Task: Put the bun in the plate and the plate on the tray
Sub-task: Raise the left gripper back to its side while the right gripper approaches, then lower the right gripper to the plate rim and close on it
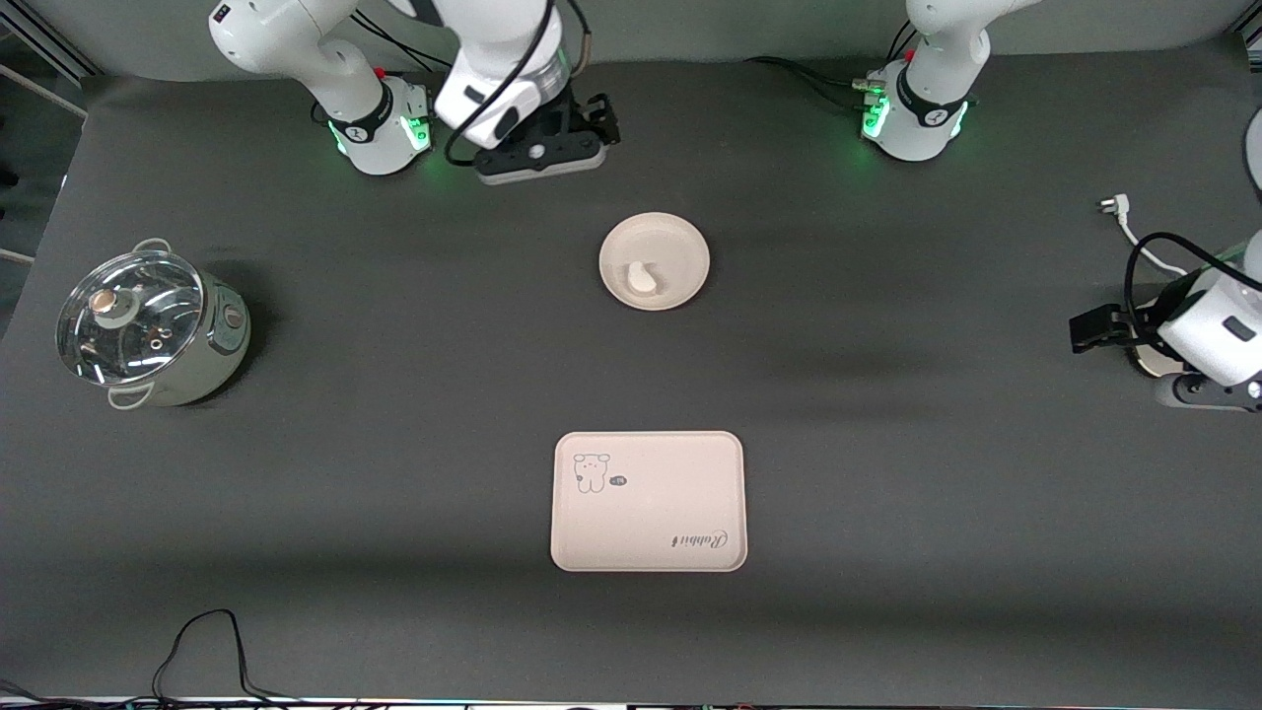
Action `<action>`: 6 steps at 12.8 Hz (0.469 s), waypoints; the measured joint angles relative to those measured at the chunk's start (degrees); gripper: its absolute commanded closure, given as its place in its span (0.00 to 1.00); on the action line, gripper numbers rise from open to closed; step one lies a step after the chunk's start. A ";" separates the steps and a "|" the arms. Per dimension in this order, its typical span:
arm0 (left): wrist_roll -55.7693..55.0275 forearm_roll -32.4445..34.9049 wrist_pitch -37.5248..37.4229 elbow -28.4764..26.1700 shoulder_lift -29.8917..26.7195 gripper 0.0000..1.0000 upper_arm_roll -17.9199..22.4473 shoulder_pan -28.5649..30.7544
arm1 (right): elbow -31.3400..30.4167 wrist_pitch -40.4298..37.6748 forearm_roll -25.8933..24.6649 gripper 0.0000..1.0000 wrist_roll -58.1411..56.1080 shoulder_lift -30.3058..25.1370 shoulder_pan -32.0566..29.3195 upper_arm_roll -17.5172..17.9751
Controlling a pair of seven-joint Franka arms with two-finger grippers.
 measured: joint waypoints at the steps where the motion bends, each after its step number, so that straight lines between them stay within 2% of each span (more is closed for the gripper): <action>1: 1.20 -1.19 0.00 -0.07 -0.01 0.00 2.46 -1.52 | -1.10 1.35 0.01 0.00 0.44 0.21 0.77 0.00; 3: 2.38 -3.73 0.01 -0.06 -0.37 0.00 15.97 -14.33 | -5.42 6.13 0.26 0.00 0.47 -0.31 0.84 -0.23; 4: 2.38 -4.62 0.01 -0.06 -0.53 0.00 21.37 -20.34 | -8.96 9.80 1.33 0.00 0.47 -1.33 0.79 -0.53; 6: 2.36 -4.94 0.01 -0.05 -0.94 0.00 24.47 -24.37 | -17.93 18.35 5.06 0.00 0.06 -4.25 0.64 -0.99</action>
